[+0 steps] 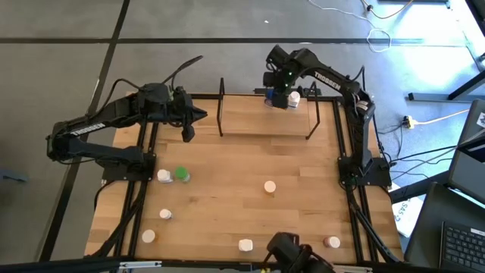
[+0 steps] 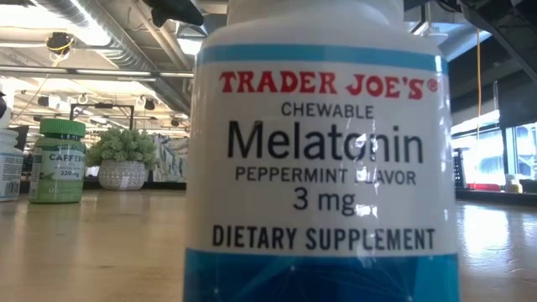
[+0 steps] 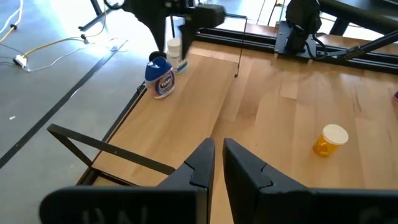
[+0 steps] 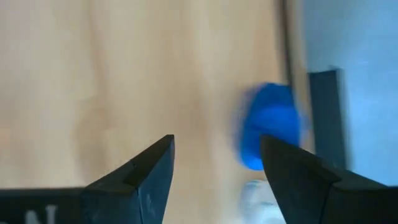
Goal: Pick and place medicine bottles onto shelf by color
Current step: Put the blue medicine bottle on the shelf
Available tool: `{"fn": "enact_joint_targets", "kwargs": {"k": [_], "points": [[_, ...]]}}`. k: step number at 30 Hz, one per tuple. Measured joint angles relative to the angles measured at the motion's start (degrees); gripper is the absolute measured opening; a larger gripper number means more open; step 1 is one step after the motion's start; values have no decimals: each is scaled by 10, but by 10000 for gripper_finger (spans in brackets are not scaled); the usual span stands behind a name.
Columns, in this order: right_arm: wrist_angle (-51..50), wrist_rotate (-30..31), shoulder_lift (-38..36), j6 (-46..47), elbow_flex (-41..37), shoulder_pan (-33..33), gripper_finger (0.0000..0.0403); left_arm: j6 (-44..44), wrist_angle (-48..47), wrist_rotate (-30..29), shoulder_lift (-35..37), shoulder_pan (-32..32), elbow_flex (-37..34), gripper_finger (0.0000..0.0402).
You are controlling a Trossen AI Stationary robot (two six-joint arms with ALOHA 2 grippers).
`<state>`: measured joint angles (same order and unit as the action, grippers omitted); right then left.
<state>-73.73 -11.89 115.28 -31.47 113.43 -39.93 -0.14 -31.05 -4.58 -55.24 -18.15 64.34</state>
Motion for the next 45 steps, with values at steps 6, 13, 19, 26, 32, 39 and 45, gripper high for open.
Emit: {"fn": "enact_joint_targets", "kwargs": {"k": [6, 13, 19, 26, 32, 39, 45], "points": [[10, -1, 0, 1, -30, 19, 237, 0, 0, 0, 0, 0, 0, 27], [43, 7, 0, 33, -66, 20, 237, -4, 0, 0, 0, 0, 0, 28], [36, -7, 0, 42, -94, 23, 236, -4, 0, 0, 0, 0, 0, 28], [32, -7, 0, 44, -97, 37, 235, -5, 0, 0, 0, 0, 0, 28], [44, 23, 0, 61, -97, 44, 164, -5, 0, 0, 0, 0, 0, 28], [54, 23, 0, 119, -97, 44, 13, -5, 0, 0, 0, 0, 0, 27], [65, 101, 0, 200, -97, 50, 4, -7, 0, 0, 0, 0, 0, 28]]}}
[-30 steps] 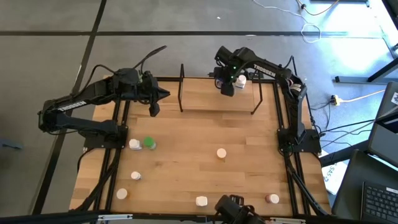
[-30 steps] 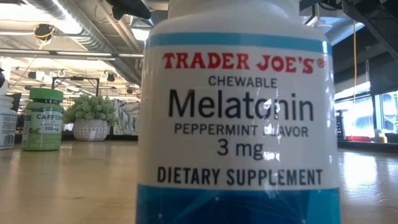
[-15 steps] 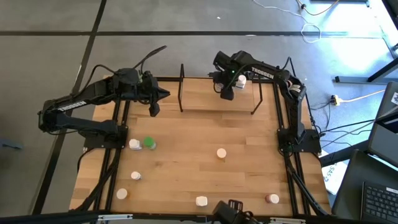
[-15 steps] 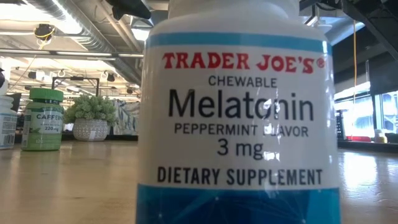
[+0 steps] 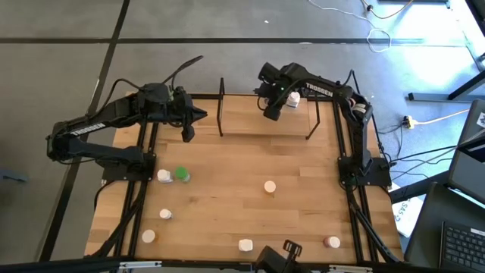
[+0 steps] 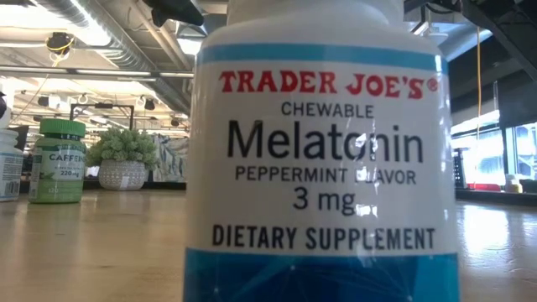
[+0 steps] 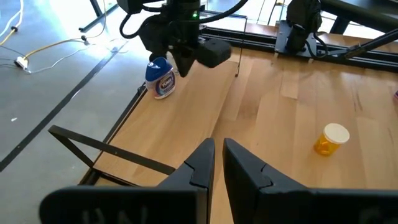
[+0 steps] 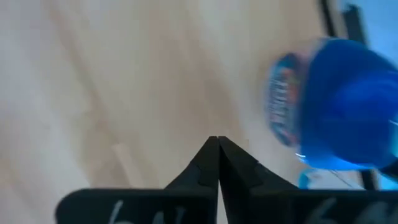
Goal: Pick and place medicine bottles onto shelf by color
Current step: Put the blue medicine bottle on the shelf
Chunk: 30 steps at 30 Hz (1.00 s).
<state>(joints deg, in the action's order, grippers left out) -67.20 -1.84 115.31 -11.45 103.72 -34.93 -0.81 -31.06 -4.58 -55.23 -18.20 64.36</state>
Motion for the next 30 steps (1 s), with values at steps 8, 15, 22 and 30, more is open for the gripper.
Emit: {"fn": "enact_joint_targets", "kwargs": {"k": [8, 15, 22, 30], "points": [[4, 106, 0, 128, 0, 16, 4, -14, 0, 0, 0, 0, 0, 27], [2, 147, 0, 220, 0, 36, 2, -14, 0, 0, 0, 0, 0, 27], [-3, 140, 0, 237, 0, 36, 2, -14, 1, 0, 0, 0, 0, 28], [1, 126, 0, 249, -6, 37, 1, -14, 1, 0, 0, 0, 0, 27]]}}
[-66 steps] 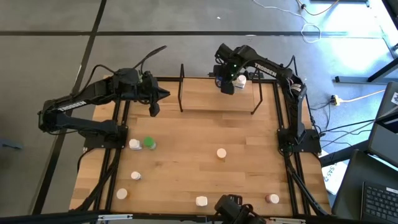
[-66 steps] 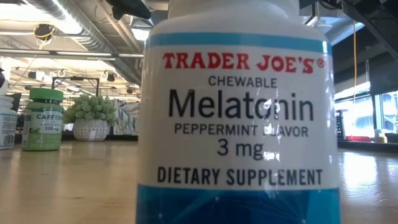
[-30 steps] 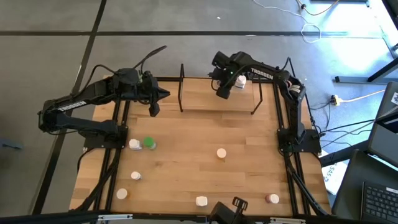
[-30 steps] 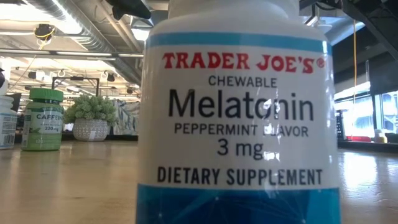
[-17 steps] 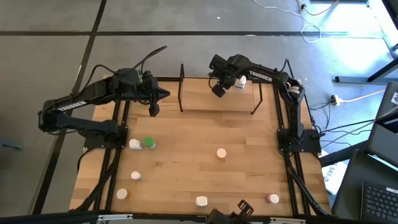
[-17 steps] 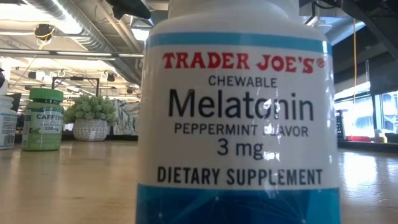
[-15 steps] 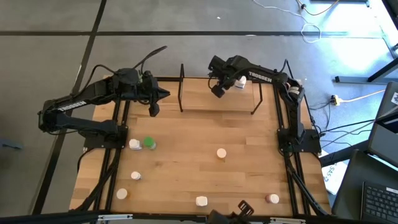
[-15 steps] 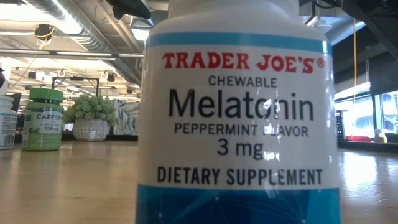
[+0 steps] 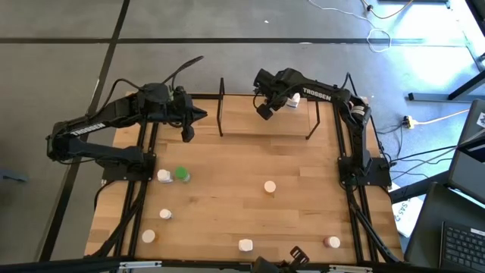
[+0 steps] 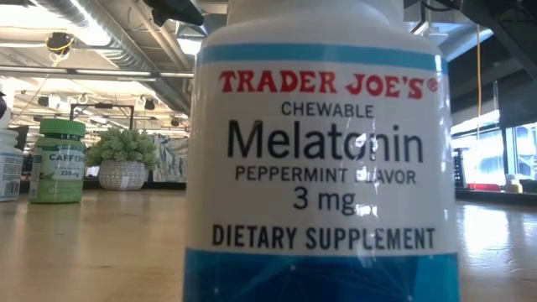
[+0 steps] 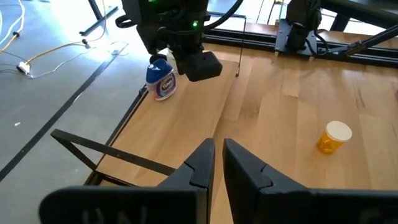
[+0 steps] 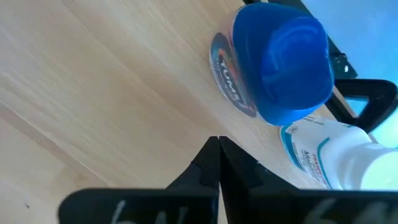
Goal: Pick and place medicine bottles onto shelf by color
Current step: Put the blue medicine bottle on the shelf
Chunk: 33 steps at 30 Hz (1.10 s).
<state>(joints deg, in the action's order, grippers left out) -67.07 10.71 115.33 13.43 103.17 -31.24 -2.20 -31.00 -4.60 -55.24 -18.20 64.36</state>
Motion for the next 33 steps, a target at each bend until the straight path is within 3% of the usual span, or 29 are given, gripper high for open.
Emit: {"fn": "enact_joint_targets", "kwargs": {"k": [9, 17, 33], "points": [[65, -4, 2, -1, -79, 0, 1, 0, 0, 0, 0, 0, 0, 27], [122, 23, 2, -2, -86, 0, 0, 0, 0, 0, 0, 0, 1, 28], [113, 78, 1, -21, -86, 0, 0, 0, 0, 0, 0, 0, 1, 28]]}}
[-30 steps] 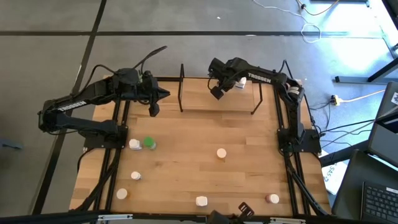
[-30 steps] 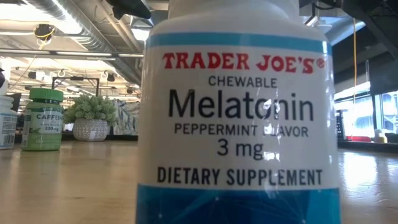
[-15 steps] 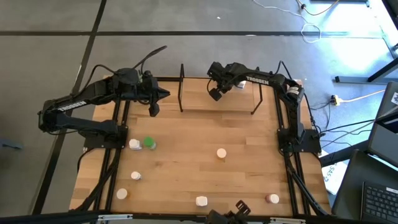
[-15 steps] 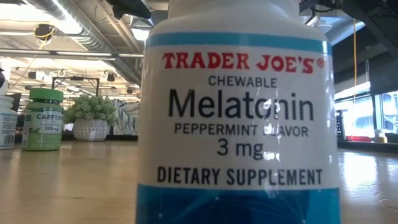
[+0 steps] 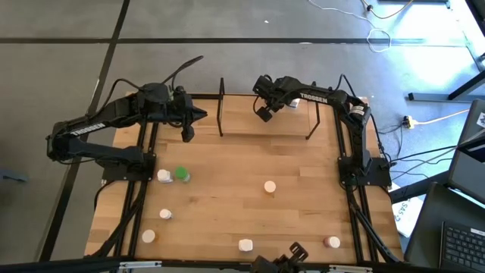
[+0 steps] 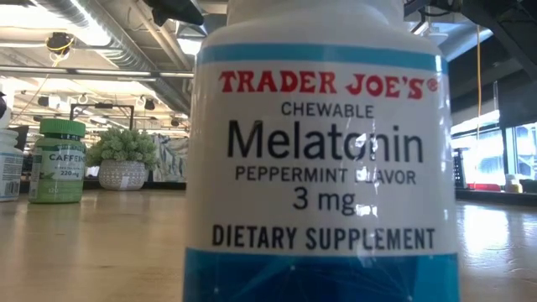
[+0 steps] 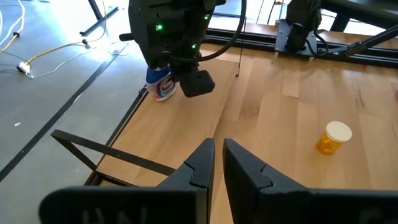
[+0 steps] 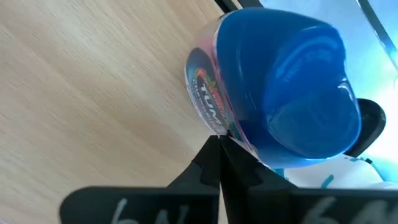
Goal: Pick and place medicine bottles onto shelf by color
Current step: Put the blue medicine bottle on the shelf, then put the top orange pill bottle on the shelf
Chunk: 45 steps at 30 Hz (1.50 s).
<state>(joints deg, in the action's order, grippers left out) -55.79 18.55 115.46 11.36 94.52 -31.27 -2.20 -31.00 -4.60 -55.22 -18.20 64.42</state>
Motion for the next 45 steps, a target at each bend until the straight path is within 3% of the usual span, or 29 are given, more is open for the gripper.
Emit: {"fn": "enact_joint_targets", "kwargs": {"k": [7, 24, 35, 40, 45], "points": [[1, 28, 0, -13, 0, 0, 0, 0, 0, 0, 0, 0, 0, 27], [-42, 24, -14, -12, 0, 22, 0, 0, 0, 0, 0, 0, 0, 27], [-63, 29, -142, 2, 1, 66, 0, 0, -3, 0, 0, 0, 0, 28], [-57, 24, -208, -42, 1, 127, 0, 0, -36, 0, 5, 0, 0, 27], [-50, -25, -251, -61, 1, 188, 0, 8, -70, 0, 20, 0, -1, 28]]}}
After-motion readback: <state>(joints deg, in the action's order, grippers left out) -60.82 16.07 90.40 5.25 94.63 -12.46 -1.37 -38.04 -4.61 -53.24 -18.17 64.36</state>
